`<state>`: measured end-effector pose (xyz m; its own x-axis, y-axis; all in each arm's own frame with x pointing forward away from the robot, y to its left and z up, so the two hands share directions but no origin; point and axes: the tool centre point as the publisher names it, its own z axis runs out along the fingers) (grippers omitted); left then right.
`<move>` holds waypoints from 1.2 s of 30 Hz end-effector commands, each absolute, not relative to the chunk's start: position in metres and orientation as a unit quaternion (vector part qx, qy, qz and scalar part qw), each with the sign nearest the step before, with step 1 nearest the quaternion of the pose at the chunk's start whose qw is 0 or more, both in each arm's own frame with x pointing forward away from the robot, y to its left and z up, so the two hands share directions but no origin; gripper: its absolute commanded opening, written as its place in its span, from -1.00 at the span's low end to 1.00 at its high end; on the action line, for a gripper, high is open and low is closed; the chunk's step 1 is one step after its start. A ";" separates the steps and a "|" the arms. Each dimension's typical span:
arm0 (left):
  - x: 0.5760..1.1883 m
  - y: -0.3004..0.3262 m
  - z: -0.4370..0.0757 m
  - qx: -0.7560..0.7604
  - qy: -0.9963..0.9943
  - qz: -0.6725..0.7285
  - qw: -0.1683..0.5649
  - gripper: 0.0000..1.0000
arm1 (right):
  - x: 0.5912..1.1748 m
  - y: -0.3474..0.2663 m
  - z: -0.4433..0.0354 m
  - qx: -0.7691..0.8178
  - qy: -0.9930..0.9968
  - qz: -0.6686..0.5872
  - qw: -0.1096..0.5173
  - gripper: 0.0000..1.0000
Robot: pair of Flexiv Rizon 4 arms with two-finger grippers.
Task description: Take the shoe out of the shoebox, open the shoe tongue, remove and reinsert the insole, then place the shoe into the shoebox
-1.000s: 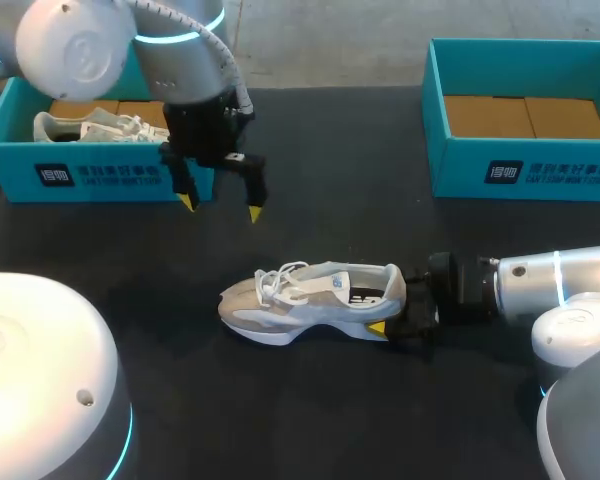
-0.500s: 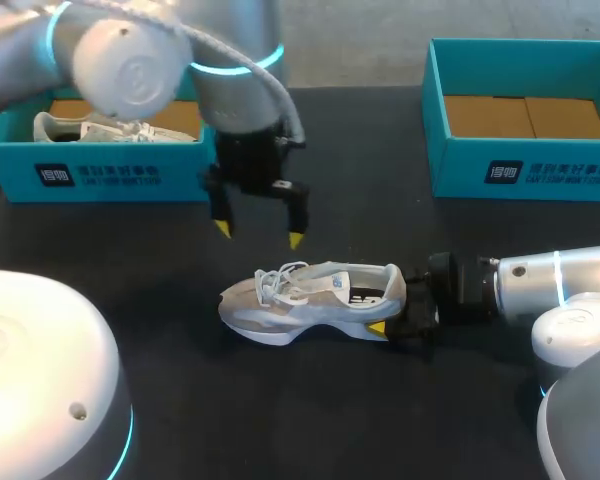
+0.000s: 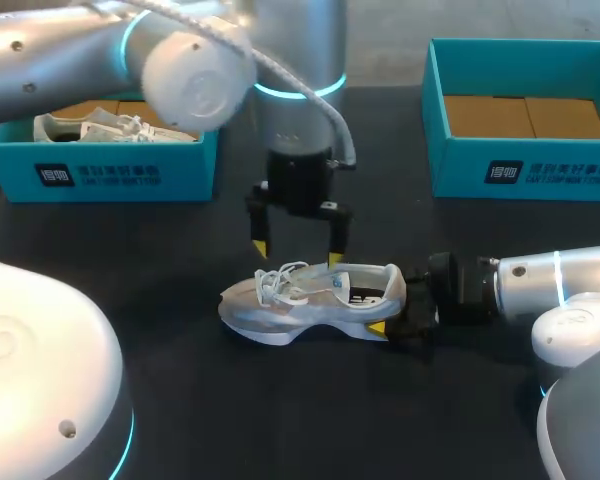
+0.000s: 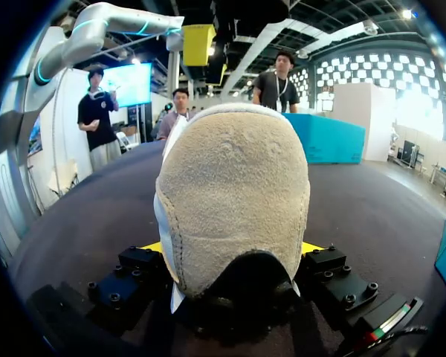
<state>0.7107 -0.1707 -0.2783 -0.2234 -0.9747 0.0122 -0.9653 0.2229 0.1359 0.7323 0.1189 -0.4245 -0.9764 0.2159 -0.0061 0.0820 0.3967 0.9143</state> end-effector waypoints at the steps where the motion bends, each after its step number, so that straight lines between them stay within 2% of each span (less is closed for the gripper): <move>1: 0.710 -0.191 -0.289 0.625 -0.778 -0.068 0.022 1.00 | 0.731 0.120 -0.424 0.090 0.834 0.541 0.062 -1.00; 16: 0.710 -0.224 -0.311 0.642 -0.757 -0.118 -0.007 1.00 | 0.731 0.120 -0.424 0.090 0.834 0.541 0.062 -1.00; 36: 0.716 -0.225 -0.348 0.663 -0.732 -0.156 -0.028 1.00 | 0.731 0.120 -0.424 0.090 0.834 0.541 0.062 -1.00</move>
